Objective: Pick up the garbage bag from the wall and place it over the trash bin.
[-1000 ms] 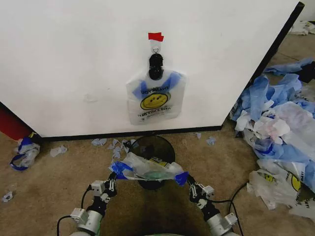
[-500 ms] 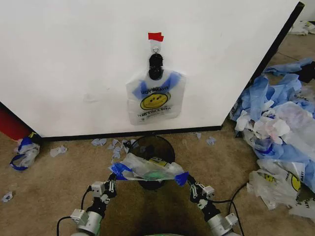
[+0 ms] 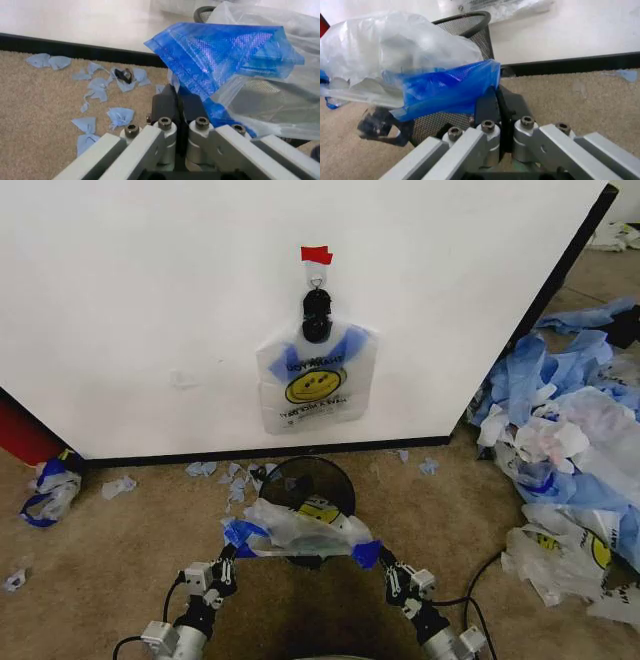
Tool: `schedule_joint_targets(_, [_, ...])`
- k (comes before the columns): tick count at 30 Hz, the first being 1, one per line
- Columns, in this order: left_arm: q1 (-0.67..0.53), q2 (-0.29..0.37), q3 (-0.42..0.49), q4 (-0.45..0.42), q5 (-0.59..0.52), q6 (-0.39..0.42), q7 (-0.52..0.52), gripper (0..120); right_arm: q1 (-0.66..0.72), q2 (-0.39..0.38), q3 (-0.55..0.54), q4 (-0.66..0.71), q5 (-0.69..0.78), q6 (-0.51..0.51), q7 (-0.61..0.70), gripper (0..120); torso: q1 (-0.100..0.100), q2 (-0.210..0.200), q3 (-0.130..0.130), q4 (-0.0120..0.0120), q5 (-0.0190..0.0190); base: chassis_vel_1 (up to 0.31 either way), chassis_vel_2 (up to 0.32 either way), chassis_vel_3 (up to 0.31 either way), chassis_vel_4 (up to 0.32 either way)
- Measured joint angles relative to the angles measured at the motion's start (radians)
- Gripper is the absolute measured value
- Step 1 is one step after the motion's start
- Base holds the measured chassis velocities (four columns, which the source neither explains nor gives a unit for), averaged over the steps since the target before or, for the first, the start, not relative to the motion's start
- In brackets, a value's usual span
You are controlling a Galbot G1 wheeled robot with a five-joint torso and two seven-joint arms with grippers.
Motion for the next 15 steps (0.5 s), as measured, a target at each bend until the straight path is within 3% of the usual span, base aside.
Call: schedule_joint_targets(15, [-0.016, -0.031, 0.048, -0.018, 0.014, 0.004, -0.004, 0, 0.003, 0.020, -0.018, -0.002, -0.004, 0.000, -0.005, 0, 0.000, 0.000, 0.000, 0.0000, 0.0000, 0.000, 0.000, 0.000, 0.000])
